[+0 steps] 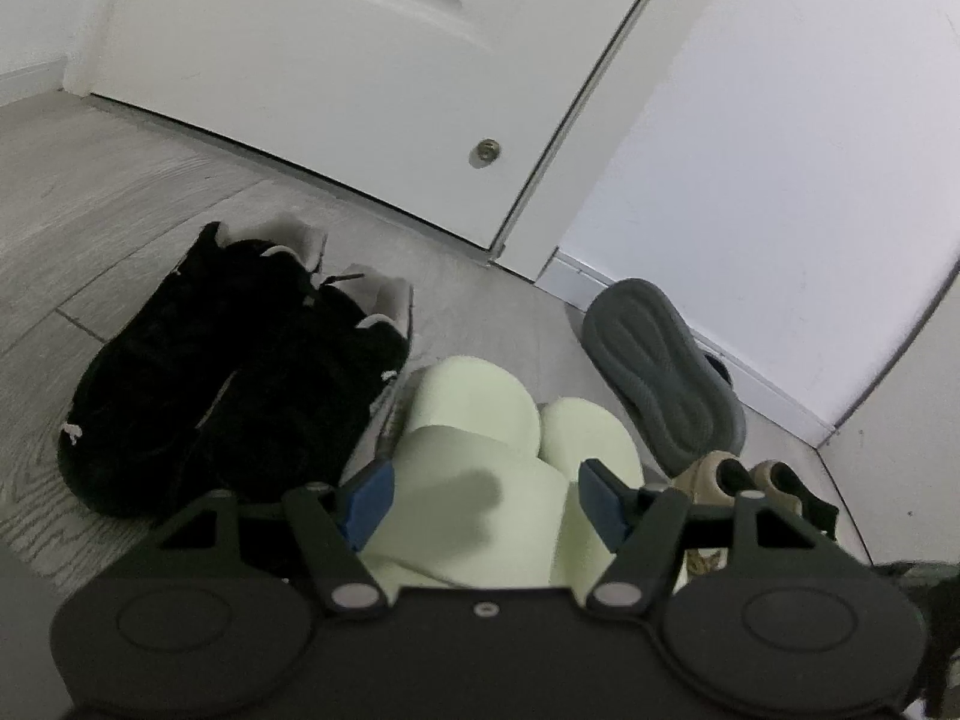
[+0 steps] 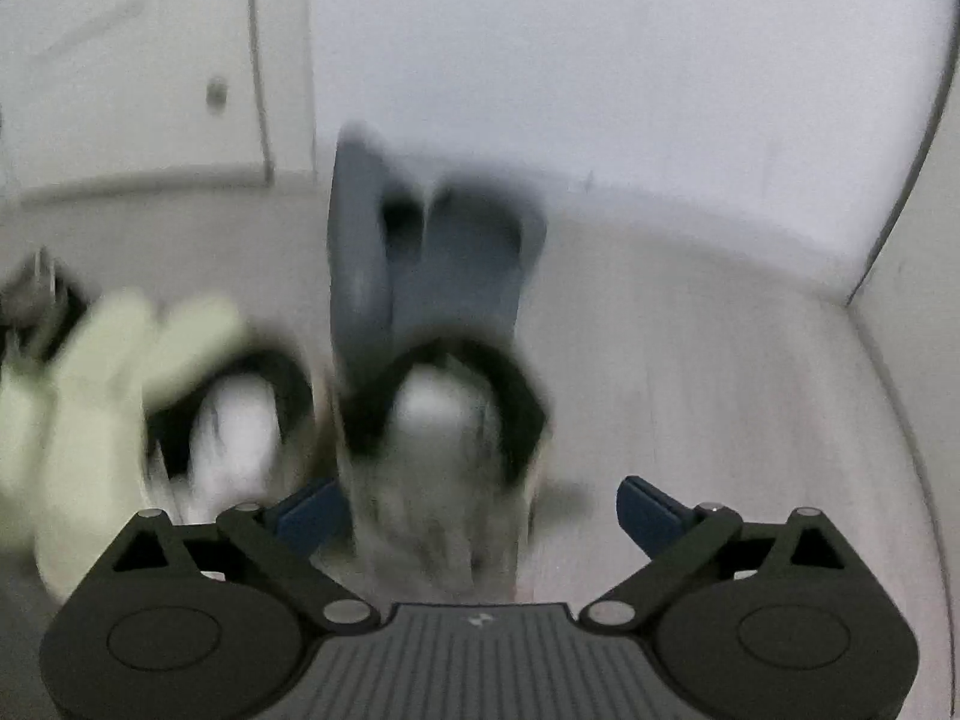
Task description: Organize scattered shoes
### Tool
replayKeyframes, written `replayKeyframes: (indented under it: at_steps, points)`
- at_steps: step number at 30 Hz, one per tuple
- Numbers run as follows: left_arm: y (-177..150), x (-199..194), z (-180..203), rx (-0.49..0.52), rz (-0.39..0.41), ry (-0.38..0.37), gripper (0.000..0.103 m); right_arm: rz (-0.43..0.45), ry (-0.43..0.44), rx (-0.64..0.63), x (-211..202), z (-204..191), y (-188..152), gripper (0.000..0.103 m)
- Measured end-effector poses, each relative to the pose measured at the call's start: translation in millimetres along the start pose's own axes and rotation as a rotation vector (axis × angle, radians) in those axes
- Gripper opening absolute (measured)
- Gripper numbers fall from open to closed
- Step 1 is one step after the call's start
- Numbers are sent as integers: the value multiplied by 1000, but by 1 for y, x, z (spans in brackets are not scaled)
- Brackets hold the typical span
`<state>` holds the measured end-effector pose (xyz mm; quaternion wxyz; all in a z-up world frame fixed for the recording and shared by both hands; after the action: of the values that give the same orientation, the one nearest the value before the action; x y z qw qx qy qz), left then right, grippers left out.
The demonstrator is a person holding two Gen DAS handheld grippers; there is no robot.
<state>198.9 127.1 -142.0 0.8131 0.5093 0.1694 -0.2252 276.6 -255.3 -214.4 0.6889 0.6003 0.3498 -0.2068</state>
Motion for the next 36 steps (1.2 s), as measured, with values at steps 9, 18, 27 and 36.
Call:
replayKeyframes:
  at_steps: [9, 18, 27, 36]
  points:
    - [-6, 3, 9, 34, -34, 0, 69, -2, 41, 174, 30, 4, -26, 91]
    - [-6, -7, 48, 95, -36, -13, 69, -50, 43, 211, 11, -17, -52, 90]
    - [14, 39, 134, 203, -86, -101, 70, 28, 121, 349, -22, -1, -38, 92]
    - [48, 195, 246, 459, -179, -38, 70, 350, 4, 555, -14, 92, 8, 98]
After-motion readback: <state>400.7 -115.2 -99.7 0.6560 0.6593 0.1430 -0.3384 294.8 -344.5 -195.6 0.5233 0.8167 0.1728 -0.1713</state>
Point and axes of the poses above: each gripper's, at about its wrist camera, not at the fingertips, and x roughly the way its jaws point, z to its right, y to its top, the point moved 9 cm from there along x, roughly the way its jaws point, and after that the axes turned 2 degrees about x, right-handed, at the moved point
